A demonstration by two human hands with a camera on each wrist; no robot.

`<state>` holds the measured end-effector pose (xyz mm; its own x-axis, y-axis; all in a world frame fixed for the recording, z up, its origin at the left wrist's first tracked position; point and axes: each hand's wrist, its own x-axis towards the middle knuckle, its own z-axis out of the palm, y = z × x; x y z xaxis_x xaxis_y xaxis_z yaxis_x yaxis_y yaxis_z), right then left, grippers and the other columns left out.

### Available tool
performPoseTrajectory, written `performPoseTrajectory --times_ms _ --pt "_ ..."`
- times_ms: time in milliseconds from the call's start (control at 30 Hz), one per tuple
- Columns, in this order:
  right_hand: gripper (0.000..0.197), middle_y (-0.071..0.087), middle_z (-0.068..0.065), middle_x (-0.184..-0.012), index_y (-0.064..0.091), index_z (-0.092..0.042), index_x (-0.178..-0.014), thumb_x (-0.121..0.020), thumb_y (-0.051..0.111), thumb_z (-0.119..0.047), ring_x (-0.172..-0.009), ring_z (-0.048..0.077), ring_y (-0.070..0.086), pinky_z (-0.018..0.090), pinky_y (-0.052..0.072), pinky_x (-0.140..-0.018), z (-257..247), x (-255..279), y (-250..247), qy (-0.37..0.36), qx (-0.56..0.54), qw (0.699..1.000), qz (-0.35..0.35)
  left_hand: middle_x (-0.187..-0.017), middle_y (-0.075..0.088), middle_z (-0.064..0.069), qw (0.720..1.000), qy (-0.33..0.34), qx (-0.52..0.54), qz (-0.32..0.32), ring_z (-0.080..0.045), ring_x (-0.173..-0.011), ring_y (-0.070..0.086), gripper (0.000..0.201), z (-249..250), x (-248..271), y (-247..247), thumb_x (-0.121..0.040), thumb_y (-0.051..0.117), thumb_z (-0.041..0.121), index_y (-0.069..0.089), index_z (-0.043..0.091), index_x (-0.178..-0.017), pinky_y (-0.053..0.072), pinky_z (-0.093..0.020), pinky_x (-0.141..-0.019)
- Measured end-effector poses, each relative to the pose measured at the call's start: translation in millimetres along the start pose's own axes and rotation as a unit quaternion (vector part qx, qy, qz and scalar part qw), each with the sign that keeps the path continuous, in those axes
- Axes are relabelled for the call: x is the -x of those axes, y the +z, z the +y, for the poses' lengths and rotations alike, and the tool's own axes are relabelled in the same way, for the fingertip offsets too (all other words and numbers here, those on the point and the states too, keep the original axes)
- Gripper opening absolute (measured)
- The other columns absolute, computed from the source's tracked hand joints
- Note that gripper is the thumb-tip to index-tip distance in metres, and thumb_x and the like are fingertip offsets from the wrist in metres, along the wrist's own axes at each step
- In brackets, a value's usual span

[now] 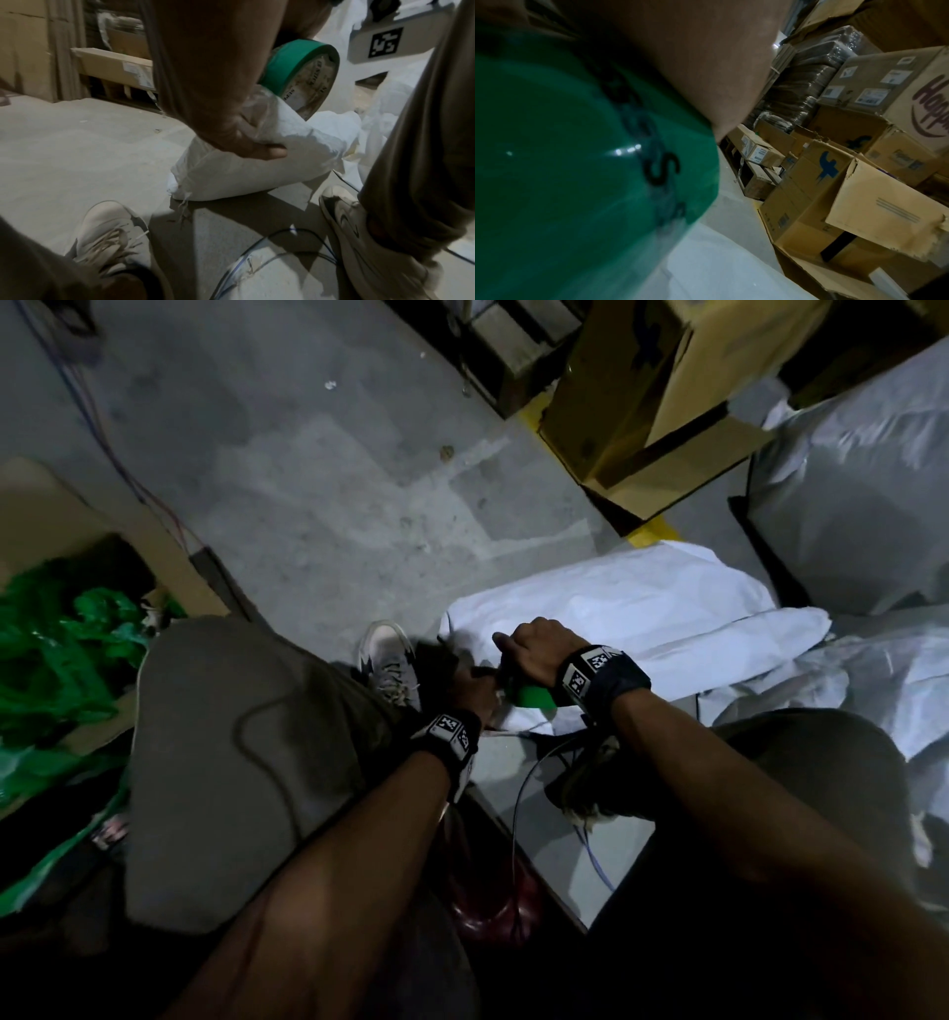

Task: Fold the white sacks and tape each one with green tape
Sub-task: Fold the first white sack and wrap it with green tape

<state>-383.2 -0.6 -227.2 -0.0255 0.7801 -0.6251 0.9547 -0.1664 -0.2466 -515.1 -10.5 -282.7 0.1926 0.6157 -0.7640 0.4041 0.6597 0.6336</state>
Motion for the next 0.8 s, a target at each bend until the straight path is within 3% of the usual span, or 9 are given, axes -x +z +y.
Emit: performPoseTrajectory --times_ms 100,233,300,367,533,633,700,767,800 --pt "0.042 0.065 0.024 -0.111 0.068 -0.013 -0.116 -0.106 0.032 -0.033 -0.103 0.039 0.056 0.044 0.044 -0.087 1.3 1.0 -5.2 0.01 -0.02 1.0 0.001 -0.071 0.058 -0.003 1.0 0.003 0.006 0.012 -0.018 -0.063 0.054 0.02 -3.6 -5.8 0.4 -0.089 0.073 0.014 0.068 -0.003 -0.098 0.034 -0.009 -0.038" --pt "0.041 0.067 0.025 -0.106 0.072 -0.013 -0.11 -0.107 0.035 -0.031 -0.101 0.041 0.057 0.049 0.044 -0.092 10.2 -1.0 -3.6 0.0 -0.043 0.999 0.022 -0.057 0.055 0.004 0.999 -0.021 0.047 0.01 -0.001 -0.039 0.049 0.019 -4.6 -8.4 0.3 -0.089 0.076 0.017 0.062 0.005 -0.084 0.033 -0.011 -0.034" --pt "0.04 0.066 0.026 -0.107 0.072 -0.012 -0.111 -0.106 0.037 -0.03 -0.101 0.042 0.057 0.05 0.044 -0.093 12.9 -1.1 -2.5 -0.002 -0.042 0.999 0.025 -0.051 0.053 -0.001 0.999 -0.014 0.047 0.002 -0.002 -0.032 0.047 0.027 -4.5 -7.6 1.9 -0.089 0.076 0.017 0.058 0.008 -0.071 0.036 -0.016 -0.035" --pt "0.039 0.067 0.026 -0.11 0.071 -0.012 -0.115 -0.107 0.038 -0.03 -0.104 0.041 0.057 0.049 0.044 -0.093 14.9 1.2 -0.8 -0.015 -0.024 0.999 0.032 -0.058 0.055 -0.007 0.999 -0.01 0.036 0.006 -0.013 -0.044 0.054 0.032 -4.0 -10.6 4.6 -0.087 0.078 0.02 0.059 0.009 -0.063 0.041 -0.024 -0.048" --pt "0.038 0.07 0.004 -0.097 0.068 -0.021 -0.108 -0.099 0.049 -0.053 -0.093 0.026 0.063 0.037 0.048 -0.08 25.0 3.5 5.8 -0.009 -0.08 0.987 0.139 -0.087 0.071 -0.016 1.0 -0.005 -0.013 0.026 -0.031 -0.08 0.068 0.024 3.6 -9.3 6.8 -0.084 0.071 0.029 0.076 0.007 -0.093 0.054 -0.036 -0.073" --pt "0.046 0.061 -0.007 -0.076 0.059 -0.023 -0.11 -0.087 0.064 -0.062 -0.081 0.024 0.062 0.031 0.041 -0.075 39.8 13.3 12.0 -0.01 -0.136 0.982 0.131 -0.059 0.059 -0.013 0.999 -0.01 0.022 0.027 -0.025 -0.05 0.057 0.017 1.0 -12.0 7.1 -0.092 0.06 0.014 0.066 0.002 -0.08 0.042 -0.03 -0.055" --pt "0.048 0.062 -0.011 -0.073 0.055 -0.03 -0.106 -0.079 0.068 -0.067 -0.078 0.02 0.064 0.033 0.041 -0.08 48.9 21.9 17.8 -0.012 -0.131 0.984 0.122 -0.05 0.051 -0.014 0.999 -0.008 0.025 0.032 -0.028 -0.045 0.052 0.022 -10.6 -23.4 12.4 -0.087 0.06 0.021 0.059 0.005 -0.071 0.041 -0.035 -0.055" --pt "0.038 0.064 -0.013 -0.073 0.055 -0.035 -0.098 -0.079 0.075 -0.06 -0.071 0.01 0.064 0.029 0.043 -0.073 53.5 26.0 22.6 0.003 -0.185 0.978 0.095 -0.06 0.055 -0.027 0.999 -0.01 0.006 0.03 -0.043 -0.055 0.058 0.034 -20.0 -29.3 16.6 -0.076 0.059 0.032 0.064 0.0 -0.086 0.048 -0.043 -0.052" --pt "0.033 0.063 -0.013 -0.072 0.057 -0.035 -0.095 -0.079 0.078 -0.054 -0.069 0.005 0.062 0.026 0.043 -0.067 53.7 26.5 23.9 0.006 -0.214 0.973 0.09 -0.062 0.057 -0.025 1.0 -0.006 -0.004 0.028 -0.04 -0.054 0.057 0.033 -16.4 -22.8 15.8 -0.081 0.061 0.028 0.065 -0.002 -0.093 0.05 -0.035 -0.047"
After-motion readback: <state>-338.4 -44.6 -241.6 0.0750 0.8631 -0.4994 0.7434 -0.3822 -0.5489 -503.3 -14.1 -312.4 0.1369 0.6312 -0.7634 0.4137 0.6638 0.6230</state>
